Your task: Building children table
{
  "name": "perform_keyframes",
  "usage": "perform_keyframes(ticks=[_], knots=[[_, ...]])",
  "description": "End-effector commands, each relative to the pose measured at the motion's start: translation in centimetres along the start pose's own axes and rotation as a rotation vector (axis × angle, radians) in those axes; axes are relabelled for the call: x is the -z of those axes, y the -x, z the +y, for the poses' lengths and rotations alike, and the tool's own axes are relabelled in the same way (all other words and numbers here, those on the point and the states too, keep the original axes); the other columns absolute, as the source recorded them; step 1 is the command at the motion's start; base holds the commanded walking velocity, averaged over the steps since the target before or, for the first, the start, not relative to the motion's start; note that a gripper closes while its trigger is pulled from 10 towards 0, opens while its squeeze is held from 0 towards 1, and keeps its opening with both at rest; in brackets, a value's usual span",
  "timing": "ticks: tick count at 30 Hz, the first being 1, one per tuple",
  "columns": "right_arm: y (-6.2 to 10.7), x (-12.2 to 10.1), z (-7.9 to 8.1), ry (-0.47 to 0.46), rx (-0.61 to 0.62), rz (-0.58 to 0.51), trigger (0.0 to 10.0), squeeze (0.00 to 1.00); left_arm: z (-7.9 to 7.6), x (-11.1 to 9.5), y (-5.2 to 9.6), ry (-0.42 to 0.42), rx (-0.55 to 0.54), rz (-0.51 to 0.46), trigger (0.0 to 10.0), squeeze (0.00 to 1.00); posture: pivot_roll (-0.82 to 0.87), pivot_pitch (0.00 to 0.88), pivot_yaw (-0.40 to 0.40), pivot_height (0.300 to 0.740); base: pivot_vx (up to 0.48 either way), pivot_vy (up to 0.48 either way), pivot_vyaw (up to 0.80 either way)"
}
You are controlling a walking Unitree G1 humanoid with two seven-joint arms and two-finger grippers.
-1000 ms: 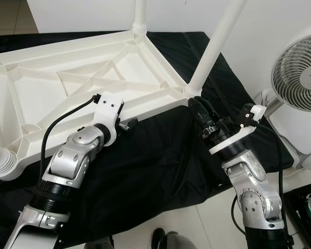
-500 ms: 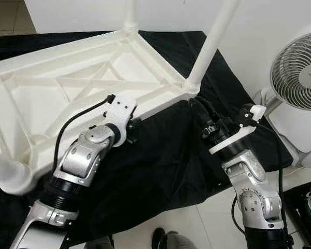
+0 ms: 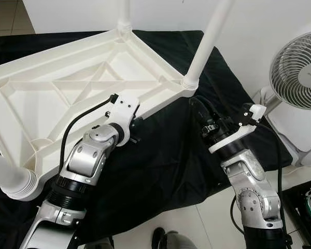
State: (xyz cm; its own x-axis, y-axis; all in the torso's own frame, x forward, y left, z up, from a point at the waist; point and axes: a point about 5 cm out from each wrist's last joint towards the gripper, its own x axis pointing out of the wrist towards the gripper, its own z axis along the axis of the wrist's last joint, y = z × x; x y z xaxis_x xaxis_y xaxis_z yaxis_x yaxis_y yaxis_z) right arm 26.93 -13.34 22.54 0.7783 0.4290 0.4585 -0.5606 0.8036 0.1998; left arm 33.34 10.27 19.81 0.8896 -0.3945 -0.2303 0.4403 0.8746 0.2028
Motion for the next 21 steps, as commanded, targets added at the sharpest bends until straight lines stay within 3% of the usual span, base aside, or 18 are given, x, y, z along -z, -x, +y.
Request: perform_keyframes(ticks=[1, 5, 9, 10, 12, 13, 17, 21], knots=[[0.1, -0.1, -0.2, 0.017, 0.015, 0.000, 10.0, 0.00, 3.8, 0.9, 1.0, -0.009, -0.374, 0.054, 0.0, 0.00, 0.12, 0.186, -0.063, 0.740, 0.000, 0.000, 0.00], [0.0, 0.1, -0.2, 0.027, 0.017, 0.007, 10.0, 0.00, 5.2, 1.1, 1.4, -0.024, -0.433, 0.062, 0.0, 0.00, 0.12, 0.184, -0.067, 0.740, 0.000, 0.000, 0.00], [0.0, 0.1, -0.1, 0.033, 0.017, 0.012, 10.0, 0.00, 5.3, 1.0, 1.2, -0.029, -0.430, 0.064, 0.0, 0.00, 0.12, 0.184, -0.067, 0.740, 0.000, 0.000, 0.00], [0.0, 0.2, -0.1, 0.034, 0.018, 0.013, 10.0, 0.00, 5.1, 0.9, 1.1, -0.027, -0.421, 0.062, 1.6, 0.00, 0.13, 0.183, -0.069, 0.740, 0.000, 0.000, 0.00], [0.0, 0.2, -0.1, 0.034, 0.018, 0.013, 10.0, 0.00, 5.1, 0.9, 1.1, -0.027, -0.421, 0.062, 1.6, 0.00, 0.13, 0.183, -0.069, 0.740, 0.000, 0.000, 0.00], [0.0, 0.2, -0.1, 0.034, 0.017, 0.014, 10.0, 0.00, 4.1, 0.5, 0.6, -0.015, -0.372, 0.047, 10.0, 0.00, 0.12, 0.181, -0.067, 0.740, 0.000, 0.000, 0.00], [0.1, 0.3, 0.0, 0.036, 0.021, 0.016, 10.0, 0.00, 0.9, -1.1, 0.0, 0.033, -0.190, -0.042, 10.0, 0.00, 0.13, 0.174, -0.064, 0.740, 0.000, 0.000, 0.00], [0.1, 0.3, 0.1, 0.036, 0.023, 0.016, 10.0, 0.00, 0.4, -1.2, 0.0, 0.033, -0.155, -0.060, 10.0, 0.00, 0.13, 0.174, -0.064, 0.740, 0.000, 0.000, 0.00]])
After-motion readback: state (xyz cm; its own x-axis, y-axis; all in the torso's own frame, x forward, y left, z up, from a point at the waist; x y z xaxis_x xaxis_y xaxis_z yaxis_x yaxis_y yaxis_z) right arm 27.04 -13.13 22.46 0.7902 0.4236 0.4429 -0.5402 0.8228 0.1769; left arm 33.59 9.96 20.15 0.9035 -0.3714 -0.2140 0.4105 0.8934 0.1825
